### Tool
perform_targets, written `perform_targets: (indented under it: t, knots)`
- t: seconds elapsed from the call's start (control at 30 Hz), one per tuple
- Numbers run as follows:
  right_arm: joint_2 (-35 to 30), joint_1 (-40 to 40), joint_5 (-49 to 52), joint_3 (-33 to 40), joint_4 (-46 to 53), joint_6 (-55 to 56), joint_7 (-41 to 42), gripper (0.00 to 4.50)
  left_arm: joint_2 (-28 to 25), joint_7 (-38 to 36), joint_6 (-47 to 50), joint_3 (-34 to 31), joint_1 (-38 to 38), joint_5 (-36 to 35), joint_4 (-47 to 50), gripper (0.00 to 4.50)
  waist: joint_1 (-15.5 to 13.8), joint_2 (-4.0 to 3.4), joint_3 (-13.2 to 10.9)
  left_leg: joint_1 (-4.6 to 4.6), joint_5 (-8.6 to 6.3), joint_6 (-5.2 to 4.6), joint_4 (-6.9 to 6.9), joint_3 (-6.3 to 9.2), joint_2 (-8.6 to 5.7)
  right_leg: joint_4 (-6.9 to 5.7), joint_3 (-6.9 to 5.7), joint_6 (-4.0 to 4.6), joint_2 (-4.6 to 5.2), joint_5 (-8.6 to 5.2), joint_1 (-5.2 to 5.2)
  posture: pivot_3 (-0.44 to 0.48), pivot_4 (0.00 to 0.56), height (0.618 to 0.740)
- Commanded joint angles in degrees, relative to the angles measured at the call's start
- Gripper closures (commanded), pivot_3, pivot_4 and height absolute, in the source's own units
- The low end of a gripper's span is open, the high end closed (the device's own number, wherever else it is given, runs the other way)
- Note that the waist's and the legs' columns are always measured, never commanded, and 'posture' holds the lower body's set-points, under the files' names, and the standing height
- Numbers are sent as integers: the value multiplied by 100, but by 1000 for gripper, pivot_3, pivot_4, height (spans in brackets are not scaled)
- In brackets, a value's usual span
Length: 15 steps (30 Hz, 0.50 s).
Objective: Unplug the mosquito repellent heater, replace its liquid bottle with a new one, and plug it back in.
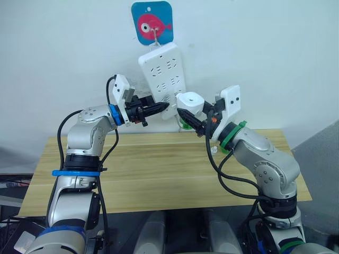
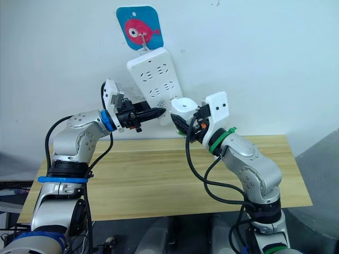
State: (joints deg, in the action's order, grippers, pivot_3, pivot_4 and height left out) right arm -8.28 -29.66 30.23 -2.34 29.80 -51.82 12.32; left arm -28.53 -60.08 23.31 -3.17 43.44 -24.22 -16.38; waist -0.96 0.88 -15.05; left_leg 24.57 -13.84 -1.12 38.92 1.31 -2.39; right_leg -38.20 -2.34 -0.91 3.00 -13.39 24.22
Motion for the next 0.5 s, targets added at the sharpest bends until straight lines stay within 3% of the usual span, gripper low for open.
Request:
perform_targets:
  t: [0.03,0.5]
  knots:
    - [102,-155,60,79,98,35,-115,1451,68,-98,4,66,39,-51,68,3143,2,0,0,0,0,0,0,0,0,0,0,0,0,0,0,75,228,740]
    - [155,-229,159,14,188,55,-18,1451,89,-63,-5,55,-20,-53,142,3143,3,0,0,0,0,0,-1,0,0,0,0,0,0,0,1,82,224,740]
